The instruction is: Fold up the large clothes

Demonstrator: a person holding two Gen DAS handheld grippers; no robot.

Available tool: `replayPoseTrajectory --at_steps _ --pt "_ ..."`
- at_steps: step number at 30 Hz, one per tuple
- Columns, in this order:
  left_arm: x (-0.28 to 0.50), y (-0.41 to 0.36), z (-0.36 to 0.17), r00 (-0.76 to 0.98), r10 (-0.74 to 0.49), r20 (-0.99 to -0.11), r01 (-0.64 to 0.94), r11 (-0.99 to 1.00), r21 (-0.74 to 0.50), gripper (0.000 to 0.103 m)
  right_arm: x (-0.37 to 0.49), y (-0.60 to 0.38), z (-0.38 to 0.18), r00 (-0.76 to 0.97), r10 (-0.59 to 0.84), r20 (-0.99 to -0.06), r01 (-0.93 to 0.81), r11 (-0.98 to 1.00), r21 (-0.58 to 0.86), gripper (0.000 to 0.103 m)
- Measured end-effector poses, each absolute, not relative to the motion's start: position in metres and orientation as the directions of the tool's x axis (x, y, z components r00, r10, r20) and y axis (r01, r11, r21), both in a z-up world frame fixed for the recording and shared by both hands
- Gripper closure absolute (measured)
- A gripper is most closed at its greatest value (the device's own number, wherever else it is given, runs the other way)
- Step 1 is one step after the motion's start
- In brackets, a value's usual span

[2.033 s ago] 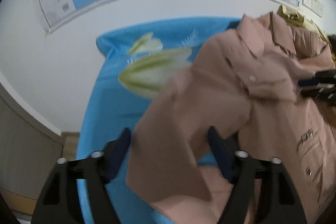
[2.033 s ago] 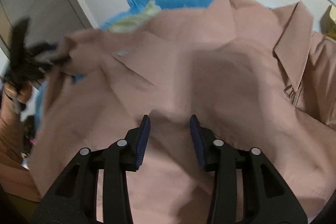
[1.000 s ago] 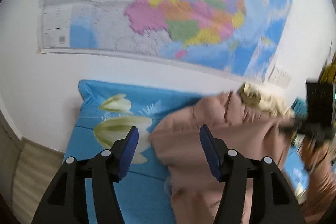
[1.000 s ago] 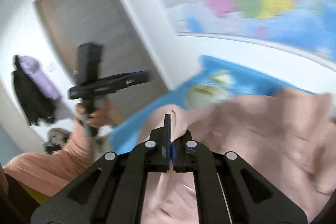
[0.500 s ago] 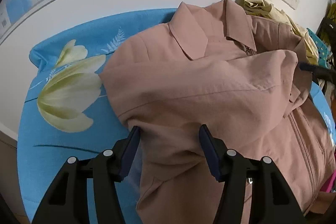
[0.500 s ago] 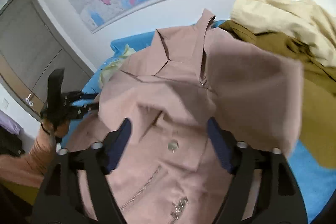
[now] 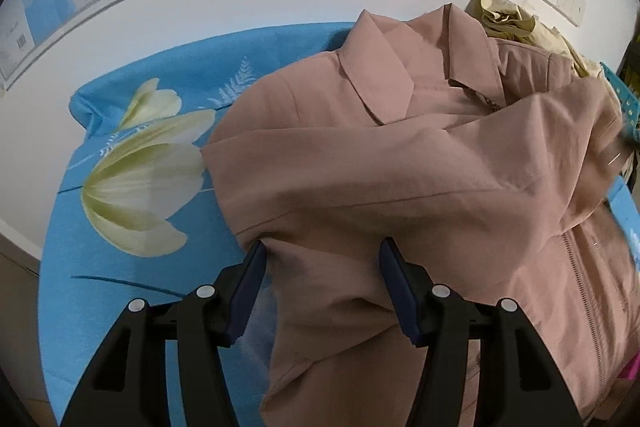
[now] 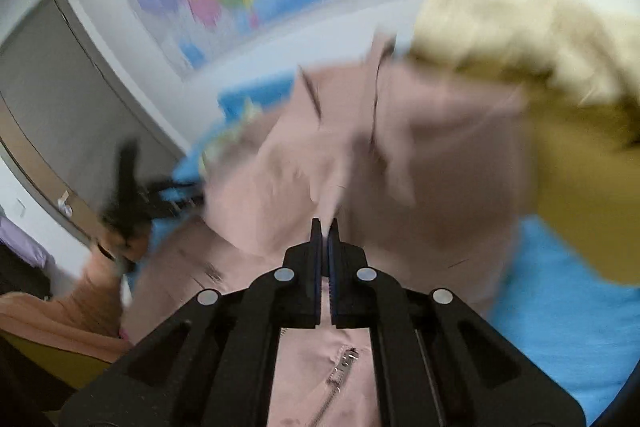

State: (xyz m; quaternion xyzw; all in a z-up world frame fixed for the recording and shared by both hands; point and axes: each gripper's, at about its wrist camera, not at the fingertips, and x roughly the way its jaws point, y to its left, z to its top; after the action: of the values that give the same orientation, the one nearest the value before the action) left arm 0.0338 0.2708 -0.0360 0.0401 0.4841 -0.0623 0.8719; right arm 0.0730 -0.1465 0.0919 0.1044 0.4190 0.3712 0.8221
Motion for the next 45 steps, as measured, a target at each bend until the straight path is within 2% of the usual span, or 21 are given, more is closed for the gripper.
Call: replayPoseTrajectory --at_steps 3,6,9,11,12,14,17,19,22,23,26,31,34,36,41,44,45 --pt "0.038 0.272 -0.042 0.512 -0.062 -0.857 0.137 0.991 0.01 0.046 0.086 -0.161 0.091 0.377 0.604 -0.702 -0.474 0.777 0.414 0.1" --pt "0.041 0.268 -0.047 0.517 -0.015 -0.856 0.122 0.991 0.056 0.041 0.102 -0.151 0.059 0.318 0.527 -0.788 -0.415 0.825 0.384 0.099" --pt "0.042 0.267 -0.048 0.523 0.027 -0.852 0.101 0.991 0.094 0.04 0.107 -0.149 0.04 0.307 0.502 -0.808 -0.377 0.844 0.381 0.095" --pt "0.041 0.268 -0.043 0.536 0.051 -0.843 0.08 0.991 0.11 0.04 0.107 -0.151 0.039 0.307 0.545 -0.78 -0.359 0.826 0.435 0.092" --pt "0.04 0.268 -0.041 0.544 0.053 -0.838 0.079 0.99 0.115 0.04 0.105 -0.153 0.039 0.303 0.592 -0.747 -0.356 0.797 0.487 0.073" --pt "0.038 0.268 -0.036 0.552 0.053 -0.832 0.081 0.99 0.117 0.04 0.097 -0.157 0.039 0.296 0.655 -0.695 -0.366 0.75 0.55 0.043" --pt "0.035 0.266 -0.031 0.563 0.041 -0.826 0.085 0.991 0.107 0.04 0.072 -0.152 0.037 0.335 0.624 -0.706 -0.4 0.773 0.493 0.043" --pt "0.033 0.263 -0.028 0.573 0.022 -0.819 0.098 0.991 0.095 0.04 0.063 -0.153 0.034 0.342 0.625 -0.702 -0.408 0.771 0.488 0.043" --pt "0.031 0.254 -0.024 0.588 0.009 -0.808 0.125 0.987 0.101 0.04 0.061 -0.137 0.022 0.365 0.562 -0.743 -0.404 0.814 0.417 0.043" --pt "0.032 0.251 -0.025 0.587 0.006 -0.81 0.13 0.986 0.102 0.04 0.062 -0.134 0.016 0.364 0.554 -0.749 -0.4 0.819 0.411 0.047" --pt "0.037 0.244 -0.029 0.575 0.0 -0.818 0.138 0.986 0.098 0.04 0.067 -0.127 0.009 0.372 0.494 -0.786 -0.39 0.851 0.35 0.099" --pt "0.037 0.246 -0.03 0.572 0.0 -0.82 0.134 0.986 0.094 0.04 0.059 -0.164 0.061 0.443 0.572 -0.69 -0.419 0.813 0.405 0.1" --pt "0.037 0.248 -0.03 0.578 0.003 -0.816 0.131 0.987 0.096 0.04 0.059 -0.192 0.097 0.525 0.555 -0.646 -0.401 0.83 0.388 0.101" --pt "0.038 0.248 -0.032 0.574 0.001 -0.819 0.131 0.987 0.093 0.04 0.066 -0.2 0.1 0.524 0.543 -0.656 -0.376 0.839 0.394 0.102" --pt "0.038 0.242 -0.039 0.57 0.028 -0.821 0.14 0.982 0.13 0.04 0.077 -0.174 0.065 0.471 0.449 -0.76 -0.361 0.883 0.299 0.1" --pt "0.035 0.243 -0.041 0.566 0.035 -0.823 0.138 0.981 0.136 0.04 0.063 -0.167 0.07 0.531 0.43 -0.73 -0.377 0.892 0.251 0.097" --pt "0.034 0.244 -0.041 0.564 0.03 -0.825 0.137 0.982 0.129 0.04 0.058 -0.163 0.076 0.546 0.448 -0.707 -0.396 0.883 0.254 0.092"
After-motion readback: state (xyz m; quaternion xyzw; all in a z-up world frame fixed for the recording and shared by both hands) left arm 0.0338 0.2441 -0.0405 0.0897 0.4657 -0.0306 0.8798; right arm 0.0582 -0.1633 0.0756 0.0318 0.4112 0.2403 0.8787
